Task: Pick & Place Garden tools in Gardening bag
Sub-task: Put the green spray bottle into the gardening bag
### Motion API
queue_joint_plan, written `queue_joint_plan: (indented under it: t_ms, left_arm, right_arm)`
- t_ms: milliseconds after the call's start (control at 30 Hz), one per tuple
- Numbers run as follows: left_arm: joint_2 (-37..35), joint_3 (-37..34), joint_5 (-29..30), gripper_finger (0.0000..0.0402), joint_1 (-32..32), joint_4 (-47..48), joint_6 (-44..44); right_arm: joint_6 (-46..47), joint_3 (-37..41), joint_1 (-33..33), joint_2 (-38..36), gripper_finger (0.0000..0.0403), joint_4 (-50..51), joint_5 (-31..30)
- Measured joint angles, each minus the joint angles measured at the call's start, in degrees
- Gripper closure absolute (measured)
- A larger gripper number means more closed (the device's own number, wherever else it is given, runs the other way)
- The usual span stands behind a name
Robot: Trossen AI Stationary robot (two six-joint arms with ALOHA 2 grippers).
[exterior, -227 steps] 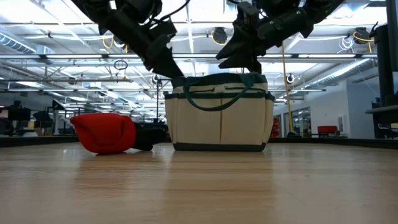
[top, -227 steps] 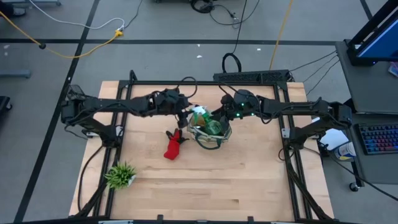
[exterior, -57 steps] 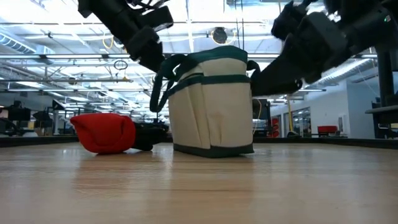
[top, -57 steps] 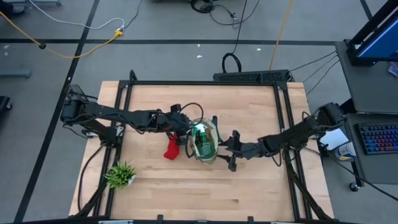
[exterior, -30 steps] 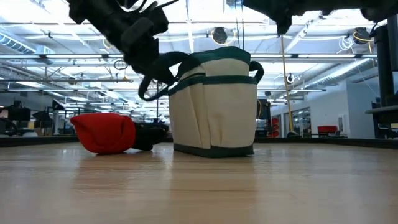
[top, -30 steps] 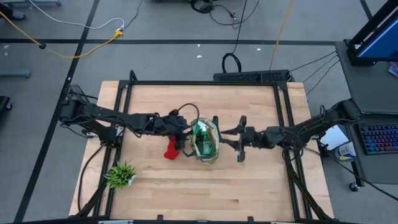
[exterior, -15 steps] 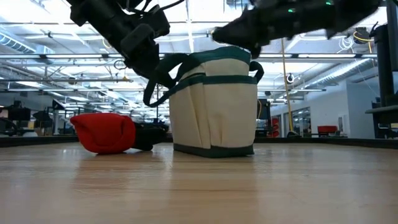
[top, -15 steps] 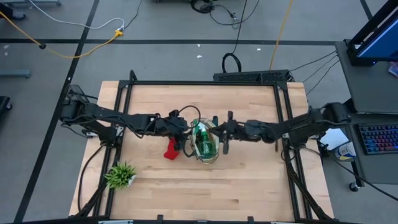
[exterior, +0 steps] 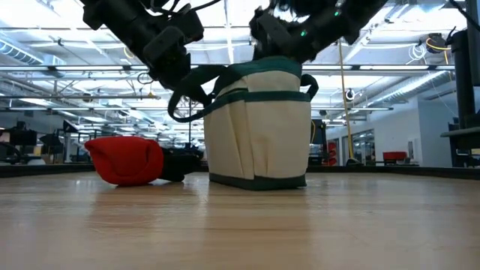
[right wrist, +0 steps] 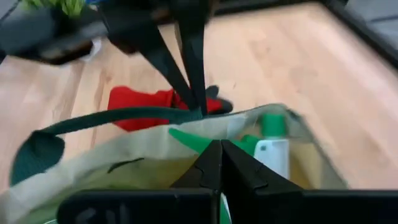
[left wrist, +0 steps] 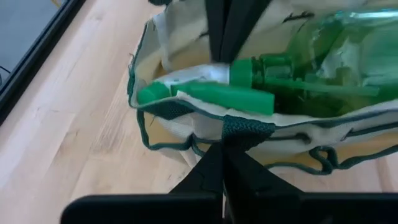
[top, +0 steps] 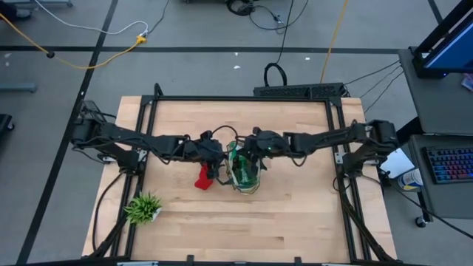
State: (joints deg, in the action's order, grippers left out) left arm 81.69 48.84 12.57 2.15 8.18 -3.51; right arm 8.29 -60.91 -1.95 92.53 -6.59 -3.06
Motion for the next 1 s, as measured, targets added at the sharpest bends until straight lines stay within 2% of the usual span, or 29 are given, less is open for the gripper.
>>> queue_joint_plan:
  t_ms: [267, 567, 700, 1000]
  left_arm:
    - [-2.1, 0.0, 0.1, 0.0398, 0.2, 3.4, 0.2]
    - [-10.2, 0.0, 1.6, 0.0396, 0.2, 9.0, 0.4]
    - [-13.5, -0.1, 4.6, 0.0399, 0.1, 10.9, 1.4]
    - [-14.4, 0.0, 6.6, 0.0398, -2.4, 11.9, 1.9]
  right_arm:
    - [0.0, -0.7, -3.9, 4.9, 0.0402, -1.4, 7.9]
    - [-3.0, -0.6, -5.6, 6.3, 0.0403, 4.9, 7.9]
    - [-6.1, -0.6, -5.5, 5.4, 0.0403, 5.1, 8.2]
    - [-10.4, -0.5, -5.4, 5.4, 0.0403, 5.1, 9.2]
